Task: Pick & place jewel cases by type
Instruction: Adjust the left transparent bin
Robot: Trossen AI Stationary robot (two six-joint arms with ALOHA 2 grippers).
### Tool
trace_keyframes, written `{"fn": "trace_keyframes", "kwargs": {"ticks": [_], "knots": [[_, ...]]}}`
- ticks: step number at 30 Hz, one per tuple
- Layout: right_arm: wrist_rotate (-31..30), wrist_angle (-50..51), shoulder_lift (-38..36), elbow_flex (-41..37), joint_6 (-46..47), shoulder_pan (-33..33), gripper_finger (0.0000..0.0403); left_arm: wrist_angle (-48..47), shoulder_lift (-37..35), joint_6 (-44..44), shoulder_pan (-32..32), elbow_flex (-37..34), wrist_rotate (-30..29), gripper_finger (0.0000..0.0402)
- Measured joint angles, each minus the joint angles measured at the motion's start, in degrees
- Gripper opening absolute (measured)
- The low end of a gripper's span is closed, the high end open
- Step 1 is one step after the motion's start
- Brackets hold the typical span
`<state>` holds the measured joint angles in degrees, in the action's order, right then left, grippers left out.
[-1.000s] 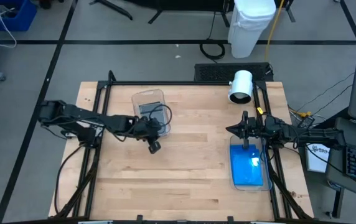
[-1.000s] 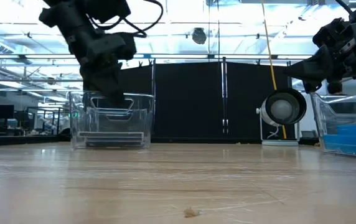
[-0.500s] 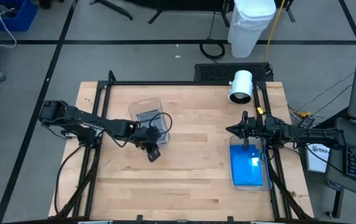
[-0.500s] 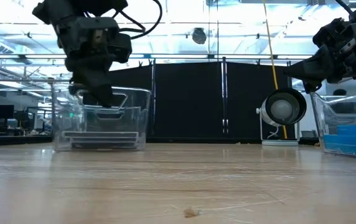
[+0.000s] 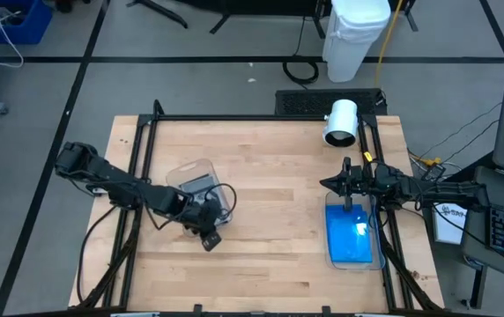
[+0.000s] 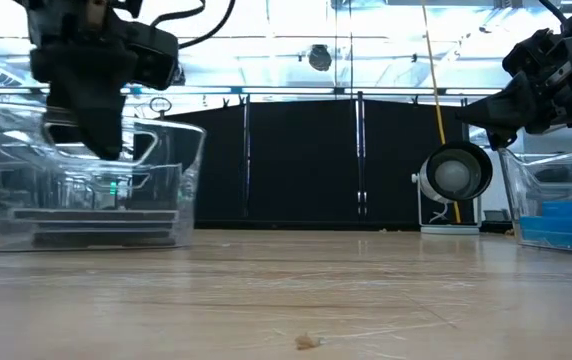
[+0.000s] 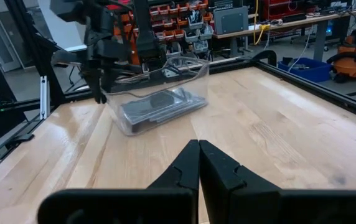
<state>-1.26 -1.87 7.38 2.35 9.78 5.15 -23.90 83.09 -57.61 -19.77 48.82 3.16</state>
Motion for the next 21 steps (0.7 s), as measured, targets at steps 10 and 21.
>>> {"fn": "trace_keyframes", "kwargs": {"ticks": [10,21], "knots": [[0.0,0.0,0.0,0.0,0.02,-0.02,0.0001,0.13,0.0,-3.24,-1.73,0.0,-2.98,0.0046],[0.0,0.0,0.0,0.01,0.01,-0.02,0.0001,7.78,0.0,-9.92,-0.09,-0.07,-2.12,0.0047]]}}
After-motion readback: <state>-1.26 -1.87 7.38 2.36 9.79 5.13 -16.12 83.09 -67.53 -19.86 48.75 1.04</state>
